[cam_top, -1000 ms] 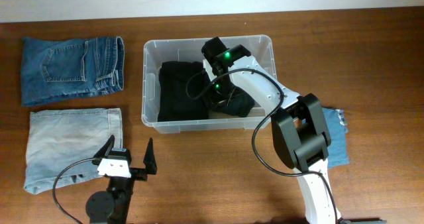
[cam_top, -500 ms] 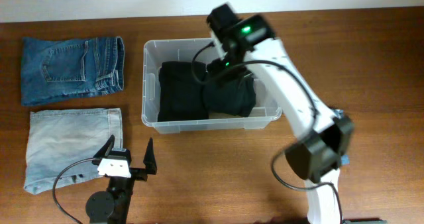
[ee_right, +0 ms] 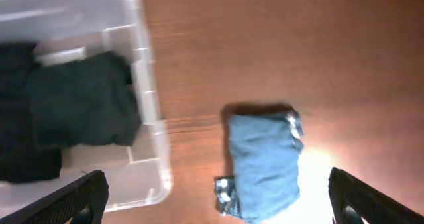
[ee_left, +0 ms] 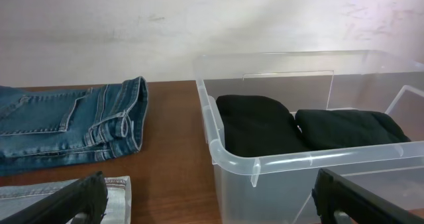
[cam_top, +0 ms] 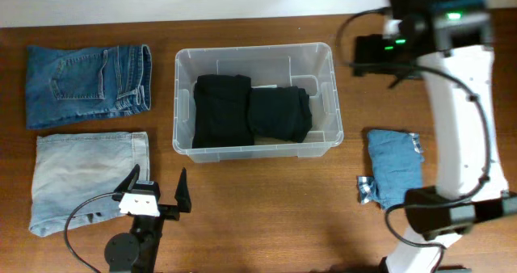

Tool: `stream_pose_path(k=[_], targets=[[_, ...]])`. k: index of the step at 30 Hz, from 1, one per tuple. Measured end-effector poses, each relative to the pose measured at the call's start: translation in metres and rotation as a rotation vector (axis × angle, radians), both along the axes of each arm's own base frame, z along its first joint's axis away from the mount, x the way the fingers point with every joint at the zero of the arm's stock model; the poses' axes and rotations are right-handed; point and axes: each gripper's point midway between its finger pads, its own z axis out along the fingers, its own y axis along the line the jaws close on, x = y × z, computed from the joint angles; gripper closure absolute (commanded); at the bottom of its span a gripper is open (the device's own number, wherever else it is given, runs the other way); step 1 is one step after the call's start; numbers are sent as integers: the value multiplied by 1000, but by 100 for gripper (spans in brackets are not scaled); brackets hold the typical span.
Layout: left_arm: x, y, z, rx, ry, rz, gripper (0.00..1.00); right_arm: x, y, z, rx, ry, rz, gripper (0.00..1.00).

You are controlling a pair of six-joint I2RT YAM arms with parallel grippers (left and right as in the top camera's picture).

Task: Pack container

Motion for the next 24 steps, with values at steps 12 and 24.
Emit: stream_pose_path(k=[12, 24], targets=[[0, 0, 0, 0, 0, 0, 1, -54, -111, -55, 149, 192, -453, 1], [0, 0, 0, 0, 0, 0, 1, -60, -95, -164, 401, 340, -537, 2]])
